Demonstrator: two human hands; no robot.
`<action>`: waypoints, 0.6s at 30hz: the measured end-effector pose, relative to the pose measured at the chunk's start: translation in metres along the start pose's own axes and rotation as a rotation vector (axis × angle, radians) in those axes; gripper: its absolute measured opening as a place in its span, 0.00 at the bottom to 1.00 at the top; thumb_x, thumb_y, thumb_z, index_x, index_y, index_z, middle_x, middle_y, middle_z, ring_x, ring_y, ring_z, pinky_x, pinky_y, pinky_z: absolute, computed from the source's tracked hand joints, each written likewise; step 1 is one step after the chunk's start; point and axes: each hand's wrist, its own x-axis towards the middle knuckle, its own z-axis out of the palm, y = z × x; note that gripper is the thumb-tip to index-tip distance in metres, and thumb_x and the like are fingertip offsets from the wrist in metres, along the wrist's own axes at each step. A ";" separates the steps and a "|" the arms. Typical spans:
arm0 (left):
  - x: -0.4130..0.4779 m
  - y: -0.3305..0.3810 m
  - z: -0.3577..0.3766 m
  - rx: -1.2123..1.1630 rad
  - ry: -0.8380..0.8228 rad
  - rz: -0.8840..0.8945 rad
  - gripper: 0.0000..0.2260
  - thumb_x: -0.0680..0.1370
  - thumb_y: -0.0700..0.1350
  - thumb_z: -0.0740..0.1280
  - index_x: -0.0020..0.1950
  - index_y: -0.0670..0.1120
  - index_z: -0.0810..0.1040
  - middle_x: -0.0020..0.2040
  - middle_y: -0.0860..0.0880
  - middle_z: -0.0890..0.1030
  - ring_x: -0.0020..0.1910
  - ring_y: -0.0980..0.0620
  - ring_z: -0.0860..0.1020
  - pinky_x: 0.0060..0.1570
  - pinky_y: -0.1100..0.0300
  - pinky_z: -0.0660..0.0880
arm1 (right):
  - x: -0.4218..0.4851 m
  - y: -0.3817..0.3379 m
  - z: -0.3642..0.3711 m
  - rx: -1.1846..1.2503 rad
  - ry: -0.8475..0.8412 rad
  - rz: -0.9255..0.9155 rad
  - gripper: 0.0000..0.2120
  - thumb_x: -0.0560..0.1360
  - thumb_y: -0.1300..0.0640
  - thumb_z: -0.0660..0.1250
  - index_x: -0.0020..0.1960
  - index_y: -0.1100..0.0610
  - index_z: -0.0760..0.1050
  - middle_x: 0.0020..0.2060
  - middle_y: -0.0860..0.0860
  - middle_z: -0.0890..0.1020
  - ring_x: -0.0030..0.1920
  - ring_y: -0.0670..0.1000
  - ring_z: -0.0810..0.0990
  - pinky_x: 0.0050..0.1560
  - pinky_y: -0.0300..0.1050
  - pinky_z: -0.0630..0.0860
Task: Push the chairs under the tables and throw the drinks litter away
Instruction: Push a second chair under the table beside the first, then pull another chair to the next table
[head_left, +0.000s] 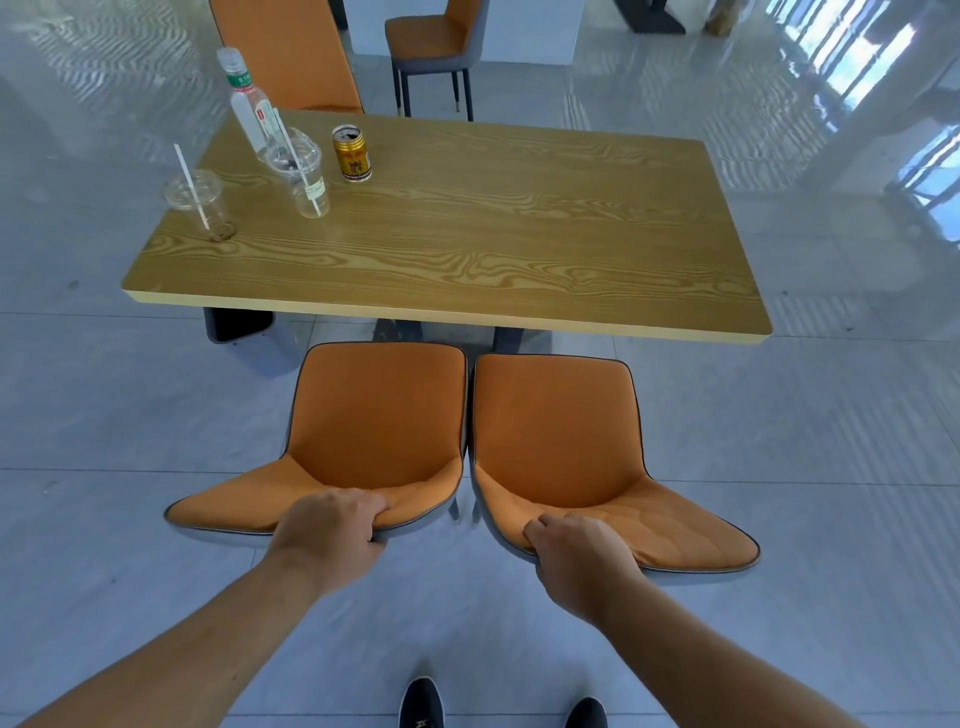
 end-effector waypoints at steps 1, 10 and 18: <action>0.000 0.002 -0.002 -0.001 -0.026 -0.016 0.14 0.73 0.60 0.72 0.54 0.56 0.82 0.43 0.57 0.82 0.41 0.54 0.78 0.35 0.60 0.75 | 0.001 0.000 0.000 0.014 -0.020 0.009 0.10 0.83 0.51 0.61 0.61 0.52 0.76 0.47 0.49 0.80 0.42 0.52 0.77 0.43 0.47 0.80; 0.053 0.065 -0.085 -0.202 -0.057 -0.196 0.41 0.69 0.80 0.54 0.75 0.57 0.68 0.73 0.55 0.73 0.70 0.49 0.71 0.60 0.49 0.76 | -0.022 0.027 -0.079 0.389 0.202 0.396 0.35 0.78 0.26 0.54 0.78 0.44 0.62 0.74 0.47 0.72 0.73 0.54 0.69 0.67 0.56 0.74; 0.130 0.251 -0.221 -0.153 0.106 0.112 0.44 0.69 0.80 0.56 0.79 0.57 0.61 0.78 0.53 0.67 0.75 0.47 0.66 0.66 0.45 0.70 | -0.155 0.152 -0.194 0.184 0.538 0.484 0.42 0.74 0.24 0.54 0.79 0.49 0.62 0.74 0.51 0.70 0.75 0.55 0.65 0.73 0.56 0.65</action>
